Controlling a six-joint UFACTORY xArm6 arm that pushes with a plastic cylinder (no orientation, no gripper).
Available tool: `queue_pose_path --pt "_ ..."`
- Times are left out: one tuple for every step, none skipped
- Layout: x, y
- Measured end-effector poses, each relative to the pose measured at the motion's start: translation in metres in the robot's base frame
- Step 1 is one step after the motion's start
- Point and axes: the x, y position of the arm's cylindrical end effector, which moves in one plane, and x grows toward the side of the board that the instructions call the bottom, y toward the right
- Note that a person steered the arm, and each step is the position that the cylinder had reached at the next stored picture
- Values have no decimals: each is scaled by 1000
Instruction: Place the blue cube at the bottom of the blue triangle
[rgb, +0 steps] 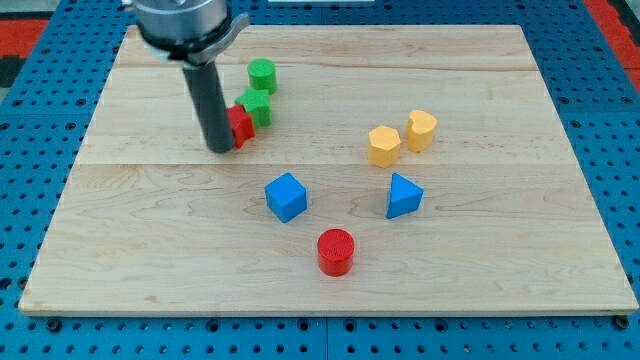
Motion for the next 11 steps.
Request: queue_pose_path --pt "-45 11" --pt "-44 35" --pt "19 40" --pt "66 52" --pt "78 43" --pt "84 101" --pt "84 141" --pt "85 101" --pt "105 100" --pt "114 118" --pt "114 123"
